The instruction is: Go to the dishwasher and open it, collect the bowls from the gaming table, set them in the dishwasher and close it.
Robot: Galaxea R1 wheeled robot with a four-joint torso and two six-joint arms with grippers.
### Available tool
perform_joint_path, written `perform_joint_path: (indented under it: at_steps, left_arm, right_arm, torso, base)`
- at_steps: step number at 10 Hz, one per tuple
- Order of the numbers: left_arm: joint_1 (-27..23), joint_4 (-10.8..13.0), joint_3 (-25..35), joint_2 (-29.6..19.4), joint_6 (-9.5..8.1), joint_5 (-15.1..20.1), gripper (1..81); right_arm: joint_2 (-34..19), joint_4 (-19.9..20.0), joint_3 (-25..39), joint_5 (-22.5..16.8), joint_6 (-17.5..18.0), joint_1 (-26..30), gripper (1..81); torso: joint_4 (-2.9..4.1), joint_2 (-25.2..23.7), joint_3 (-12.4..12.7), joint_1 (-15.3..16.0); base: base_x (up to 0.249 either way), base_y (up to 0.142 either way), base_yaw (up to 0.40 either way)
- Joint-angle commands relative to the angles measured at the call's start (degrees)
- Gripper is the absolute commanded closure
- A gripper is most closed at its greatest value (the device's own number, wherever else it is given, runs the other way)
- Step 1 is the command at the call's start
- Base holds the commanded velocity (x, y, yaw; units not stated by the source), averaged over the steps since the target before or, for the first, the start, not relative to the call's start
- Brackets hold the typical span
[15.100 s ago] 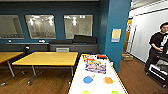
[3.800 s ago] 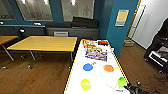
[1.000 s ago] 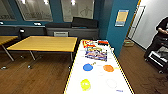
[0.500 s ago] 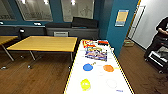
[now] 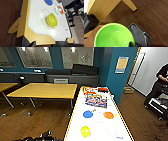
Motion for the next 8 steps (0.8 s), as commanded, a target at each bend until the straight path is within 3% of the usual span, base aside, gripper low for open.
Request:
perform_joint_path:
  at_steps: [1,2,3,4,6,8]
  left_arm:
    - [-10.76,-1.14,-6.81,2.89,-2.98,8.24,1.0]
    - [-11.47,-1.66,-9.1,5.26,-3.24,9.46,1.0]
    - [-11.55,-1.67,-10.77,7.02,-5.92,9.91,1.0]
    - [-11.55,-1.58,-12.27,8.27,-11.2,10.0,1.0]
    - [-12.08,-1.06,-12.99,8.8,-17.57,10.09,1.0]
    - [-13.22,-0.97,-15.1,10.82,-18.1,11.58,1.0]
  right_arm:
    - [-3.14,-1.11,-0.45,-2.05,-0.08,2.61,81.1]
    - [-2.87,-1.19,-0.72,-2.05,-0.16,2.61,81.1]
    - [-2.61,-1.2,-0.72,-2.14,-0.08,2.61,81.1]
    - [-2.43,-1.2,-0.81,-2.14,-0.08,2.61,81.1]
    - [-2.25,-1.2,-0.9,-2.4,0.01,3.13,81.1]
    - [-2.25,-1.2,-0.81,-2.49,0.01,3.49,81.1]
  torso:
    - [0.0,0.0,0.0,0.0]
    - [0.0,0.0,0.0,0.0]
    - [0.0,0.0,0.0,0.0]
    - [0.0,0.0,0.0,0.0]
    - [0.0,0.0,0.0,0.0]
    - [0.0,0.0,0.0,0.0]
  base:
    - [0.0,0.0,0.0]
    - [0.0,0.0,0.0]
    - [0.0,0.0,0.0]
    - [0.0,0.0,0.0]
    - [0.0,0.0,0.0]
    - [0.0,0.0,0.0]
